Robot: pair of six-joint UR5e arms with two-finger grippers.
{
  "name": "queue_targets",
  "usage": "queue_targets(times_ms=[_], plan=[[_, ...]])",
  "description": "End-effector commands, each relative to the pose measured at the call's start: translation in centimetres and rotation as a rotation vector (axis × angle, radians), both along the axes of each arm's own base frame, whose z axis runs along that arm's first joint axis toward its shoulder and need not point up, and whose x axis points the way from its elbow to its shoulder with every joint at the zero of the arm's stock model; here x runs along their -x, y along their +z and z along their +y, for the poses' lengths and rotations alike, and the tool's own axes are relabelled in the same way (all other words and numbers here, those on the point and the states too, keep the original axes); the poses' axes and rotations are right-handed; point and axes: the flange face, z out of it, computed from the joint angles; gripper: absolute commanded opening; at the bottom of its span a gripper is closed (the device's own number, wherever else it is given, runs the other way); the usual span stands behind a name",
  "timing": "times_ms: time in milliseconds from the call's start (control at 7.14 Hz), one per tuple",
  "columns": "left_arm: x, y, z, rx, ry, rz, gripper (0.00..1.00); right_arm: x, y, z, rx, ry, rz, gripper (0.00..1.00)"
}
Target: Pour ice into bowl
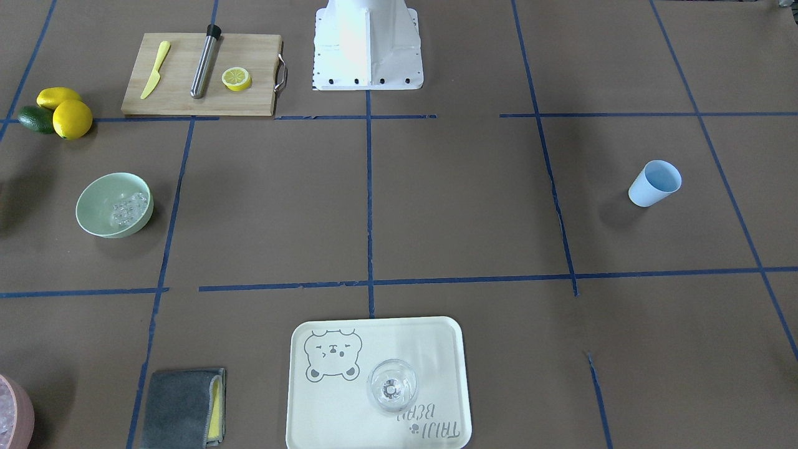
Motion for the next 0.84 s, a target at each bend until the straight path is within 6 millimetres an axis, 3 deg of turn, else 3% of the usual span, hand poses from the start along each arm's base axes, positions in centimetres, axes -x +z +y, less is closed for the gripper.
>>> queue_targets(times_ms=[0,140,560,700], plan=[[-0.2,1.7,1.2,0.039,-0.002,0.0,1.0,-0.3,-2.2,-0.5,0.02,-0.004,0.018,1.0],[-0.1,3.3,3.6,0.064,0.003,-0.001,1.0,0.3,-1.4,-0.7,0.034,-0.015,0.015,1.0],[0.3,4.9,9.6,-0.105,-0.003,-0.005,1.0,0.2,-0.8,-0.6,0.042,-0.015,0.018,1.0],[-0.3,4.9,9.3,-0.092,0.013,-0.002,1.0,0.2,0.3,0.0,0.069,-0.012,0.019,1.0]])
